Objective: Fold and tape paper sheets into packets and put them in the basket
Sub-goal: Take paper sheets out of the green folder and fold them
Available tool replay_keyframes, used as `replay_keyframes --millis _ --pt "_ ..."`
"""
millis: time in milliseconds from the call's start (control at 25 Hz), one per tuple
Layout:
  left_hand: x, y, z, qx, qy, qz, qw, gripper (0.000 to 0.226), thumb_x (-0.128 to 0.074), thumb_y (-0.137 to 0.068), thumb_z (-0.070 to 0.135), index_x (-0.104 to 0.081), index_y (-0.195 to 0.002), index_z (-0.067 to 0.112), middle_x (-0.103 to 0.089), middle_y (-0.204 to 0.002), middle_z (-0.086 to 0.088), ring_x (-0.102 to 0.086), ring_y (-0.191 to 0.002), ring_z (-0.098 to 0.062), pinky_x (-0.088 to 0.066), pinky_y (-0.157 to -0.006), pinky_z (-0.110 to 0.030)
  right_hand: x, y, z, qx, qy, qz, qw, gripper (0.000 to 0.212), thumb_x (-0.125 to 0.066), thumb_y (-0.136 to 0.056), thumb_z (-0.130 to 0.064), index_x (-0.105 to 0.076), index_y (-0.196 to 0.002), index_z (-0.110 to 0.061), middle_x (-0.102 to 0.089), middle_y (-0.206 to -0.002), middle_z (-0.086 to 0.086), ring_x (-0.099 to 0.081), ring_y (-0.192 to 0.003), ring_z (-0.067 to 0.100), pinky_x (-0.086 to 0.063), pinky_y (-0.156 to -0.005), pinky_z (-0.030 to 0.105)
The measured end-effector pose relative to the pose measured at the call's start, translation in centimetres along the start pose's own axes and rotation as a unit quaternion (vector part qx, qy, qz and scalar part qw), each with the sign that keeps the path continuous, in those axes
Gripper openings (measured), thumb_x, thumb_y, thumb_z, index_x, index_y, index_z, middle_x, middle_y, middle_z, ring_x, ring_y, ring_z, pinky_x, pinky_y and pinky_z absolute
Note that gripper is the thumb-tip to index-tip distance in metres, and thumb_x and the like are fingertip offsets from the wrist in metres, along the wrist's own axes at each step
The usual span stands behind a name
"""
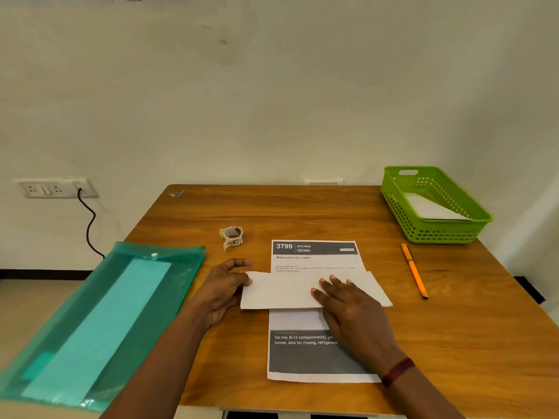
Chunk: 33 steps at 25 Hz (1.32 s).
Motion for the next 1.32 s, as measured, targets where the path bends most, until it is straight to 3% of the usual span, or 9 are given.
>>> replay_keyframes --millis 120,400,600,680,800,920,1080,1200,1320 --pt "0.3 -0.5 -0.4 -0.072 -0.141 0.093 0.983 0.039 -0.071 -0.085 0.001 -0.062 -0.118 0.021 -0.069 -0.096 -0.009 -0.067 -0.087 -0.020 -0.060 -0.074 -0.036 -0.8 0.0 0.5 -0.016 -0.030 -0.026 0.999 0.042 -0.048 -0.091 -0.045 -0.065 -0.125 -0.026 -0.062 -0.131 -0.001 -0.056 -0.125 0.018 -0.047 -0.101 0.038" --pt "0.2 -1.0 -3.1 -0.274 -0.400 0.220 0.847 0.030 -0.072 -0.086 0.025 -0.064 -0.114 0.019 -0.064 -0.098 0.005 -0.057 -0.078 -0.007 -0.045 -0.066 -0.017 -1.6 0.0 0.9 -0.040 -0.067 -0.078 0.994 0.054 -0.038 -0.094 -0.061 -0.063 -0.127 -0.026 -0.055 -0.138 -0.001 -0.046 -0.133 0.017 -0.039 -0.108 0.036" --pt "-0.9 0.1 -3.3 -0.289 -0.539 0.250 0.751 0.031 -0.059 -0.093 0.034 -0.063 -0.120 0.019 -0.058 -0.122 -0.001 -0.056 -0.103 -0.015 -0.048 -0.072 -0.022 -1.4 -0.2 0.8 -0.082 -0.088 -0.083 0.989 0.047 -0.038 -0.094 -0.050 -0.063 -0.127 -0.027 -0.054 -0.140 -0.002 -0.044 -0.134 0.015 -0.036 -0.110 0.035" --pt "-2.3 0.8 -3.8 -0.325 -0.566 0.233 0.721 0.033 -0.057 -0.093 0.033 -0.063 -0.123 0.020 -0.055 -0.133 -0.004 -0.050 -0.120 -0.021 -0.051 -0.089 -0.032 -1.2 -0.9 -0.1 -0.093 -0.074 -0.074 0.990 0.048 -0.037 -0.094 -0.048 -0.062 -0.128 -0.026 -0.053 -0.140 -0.002 -0.046 -0.134 0.017 -0.031 -0.109 0.032" --pt "-4.8 0.9 -5.6 -0.371 -0.605 0.117 0.695 0.046 -0.039 -0.098 0.034 -0.046 -0.142 0.025 -0.039 -0.152 -0.006 -0.031 -0.143 -0.028 -0.028 -0.115 -0.047 -1.2 -2.5 -2.2 -0.101 -0.072 -0.120 0.985 0.063 -0.017 -0.094 -0.052 -0.043 -0.145 -0.024 -0.034 -0.153 -0.004 -0.030 -0.144 0.017 -0.016 -0.115 0.033" --pt "-5.3 0.1 -6.7 -0.345 -0.654 0.060 0.670 0.059 -0.014 -0.095 0.043 -0.022 -0.153 0.032 -0.015 -0.161 -0.002 -0.010 -0.150 -0.029 -0.003 -0.119 -0.048 -2.3 -3.0 -3.3 -0.098 -0.068 -0.191 0.974 0.075 -0.002 -0.088 -0.052 -0.022 -0.153 -0.020 -0.012 -0.159 -0.001 -0.010 -0.149 0.018 -0.002 -0.118 0.038" --pt "-5.1 -0.1 -7.0 -0.301 -0.701 0.036 0.646 0.071 0.006 -0.087 0.050 -0.003 -0.155 0.034 0.003 -0.163 0.000 0.008 -0.150 -0.025 0.007 -0.119 -0.046 -3.3 -2.5 -3.3 -0.084 -0.007 -0.222 0.971 0.063 -0.009 -0.099 -0.047 -0.038 -0.147 -0.017 -0.032 -0.155 0.007 -0.030 -0.143 0.025 -0.019 -0.115 0.047" --pt "-5.2 0.0 -6.9 -0.287 -0.689 0.043 0.664 0.064 0.003 -0.092 0.055 0.004 -0.154 0.036 0.010 -0.163 0.001 0.016 -0.149 -0.022 0.008 -0.120 -0.044 -3.3 -2.0 -2.7 -0.090 -0.015 -0.220 0.971 0.075 0.010 -0.091 -0.062 -0.009 -0.154 -0.027 0.002 -0.160 -0.001 0.001 -0.149 0.024 0.007 -0.117 0.041" --pt "-5.2 0.1 -7.0 -0.274 -0.689 0.038 0.670 0.060 -0.007 -0.099 0.058 0.011 -0.152 0.037 0.017 -0.161 0.003 0.022 -0.147 -0.021 0.010 -0.120 -0.044 -2.5 -1.8 -1.3 -0.124 0.001 -0.234 0.964 0.078 0.003 -0.085 -0.073 0.007 -0.152 -0.034 0.019 -0.156 -0.005 0.017 -0.147 0.022 0.013 -0.117 0.043"
Point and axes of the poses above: each hand's wrist, its own y-axis away from the middle knuckle, its own x-axis out of the back of the hand, z = x × y, the point moved 1 cm from there along -y, towards the middle knuckle
